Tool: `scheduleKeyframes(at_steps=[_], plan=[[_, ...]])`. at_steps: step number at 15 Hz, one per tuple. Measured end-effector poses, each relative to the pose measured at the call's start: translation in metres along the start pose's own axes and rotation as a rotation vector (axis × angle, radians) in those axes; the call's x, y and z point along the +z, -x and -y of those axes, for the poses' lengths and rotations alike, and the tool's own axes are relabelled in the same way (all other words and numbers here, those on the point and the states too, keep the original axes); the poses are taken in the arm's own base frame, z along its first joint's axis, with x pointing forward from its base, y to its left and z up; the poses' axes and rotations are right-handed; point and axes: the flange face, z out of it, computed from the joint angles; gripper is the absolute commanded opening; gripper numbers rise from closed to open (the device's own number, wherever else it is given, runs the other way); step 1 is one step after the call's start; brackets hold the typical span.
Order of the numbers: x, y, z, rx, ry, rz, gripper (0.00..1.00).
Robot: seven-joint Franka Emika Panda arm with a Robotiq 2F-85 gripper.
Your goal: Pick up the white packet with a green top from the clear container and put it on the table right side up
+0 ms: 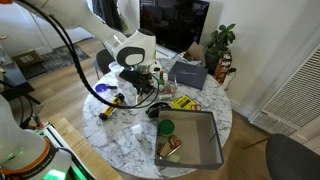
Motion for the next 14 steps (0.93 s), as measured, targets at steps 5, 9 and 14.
scheduleKeyframes(at_steps=[5,9,14], plan=[[0.043,-0.018,0.003,0.221,0.011,0.025,0.05],[0.061,-0.037,0.0,0.354,0.025,0.002,0.05],[0.08,-0.056,-0.009,0.468,0.041,-0.037,0.46]])
